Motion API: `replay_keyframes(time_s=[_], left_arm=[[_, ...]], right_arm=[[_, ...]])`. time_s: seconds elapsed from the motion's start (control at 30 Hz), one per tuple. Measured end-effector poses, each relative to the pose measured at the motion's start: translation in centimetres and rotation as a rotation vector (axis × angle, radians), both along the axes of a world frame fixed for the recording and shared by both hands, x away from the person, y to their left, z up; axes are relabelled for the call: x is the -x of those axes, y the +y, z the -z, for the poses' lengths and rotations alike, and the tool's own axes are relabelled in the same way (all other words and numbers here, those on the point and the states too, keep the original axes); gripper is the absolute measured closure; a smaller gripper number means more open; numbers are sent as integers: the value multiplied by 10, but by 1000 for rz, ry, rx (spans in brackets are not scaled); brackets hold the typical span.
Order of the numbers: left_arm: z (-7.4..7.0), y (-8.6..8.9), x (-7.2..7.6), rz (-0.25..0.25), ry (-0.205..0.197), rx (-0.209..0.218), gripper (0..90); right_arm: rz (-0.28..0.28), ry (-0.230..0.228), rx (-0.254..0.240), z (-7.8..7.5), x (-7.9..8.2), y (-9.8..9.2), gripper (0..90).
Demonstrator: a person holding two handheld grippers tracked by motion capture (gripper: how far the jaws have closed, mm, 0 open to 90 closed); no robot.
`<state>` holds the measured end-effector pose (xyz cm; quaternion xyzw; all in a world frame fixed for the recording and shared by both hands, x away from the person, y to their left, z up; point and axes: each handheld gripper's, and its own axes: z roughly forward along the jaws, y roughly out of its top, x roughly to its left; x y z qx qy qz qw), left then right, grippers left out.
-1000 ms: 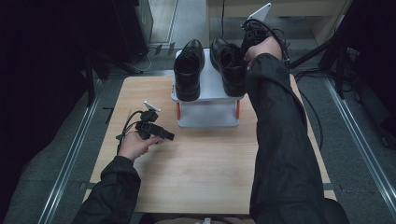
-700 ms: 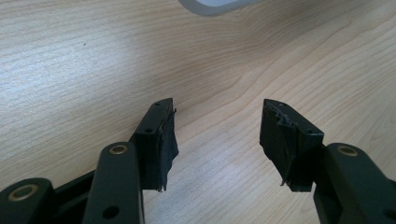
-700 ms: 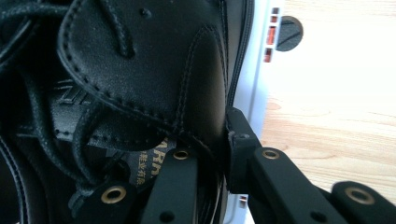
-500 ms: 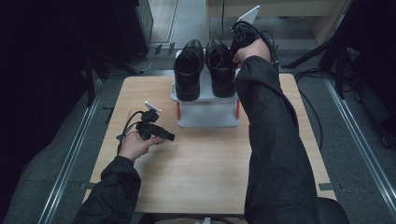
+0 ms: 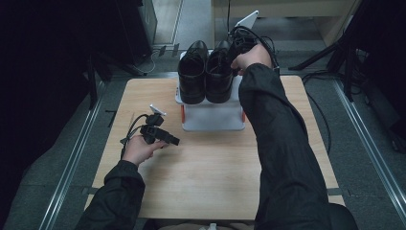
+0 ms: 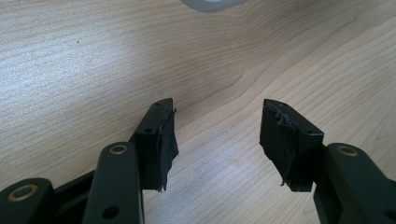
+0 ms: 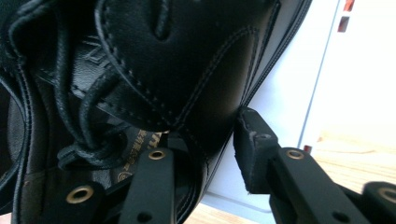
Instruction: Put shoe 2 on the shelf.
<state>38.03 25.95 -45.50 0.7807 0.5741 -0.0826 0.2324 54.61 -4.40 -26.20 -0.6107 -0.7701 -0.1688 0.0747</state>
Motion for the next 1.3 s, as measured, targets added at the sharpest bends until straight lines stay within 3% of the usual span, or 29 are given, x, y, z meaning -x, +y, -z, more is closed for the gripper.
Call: replay_keyframes(time_s=[0.3,0.87,1.07,1.3], left_arm=[[0,-1,0,0,-3,-4,450],[0,1,0,-15,-6,-12,449],[-1,2,0,-8,-6,-14,447],[0,3,0,-9,-8,-16,446]], right_arm=[[8,-23,-16,-1,3,-3,640],[-18,-92,-142,-34,25,-43,610],[-26,-86,-167,-22,34,-63,611],[-24,-77,-159,-2,44,-90,610]])
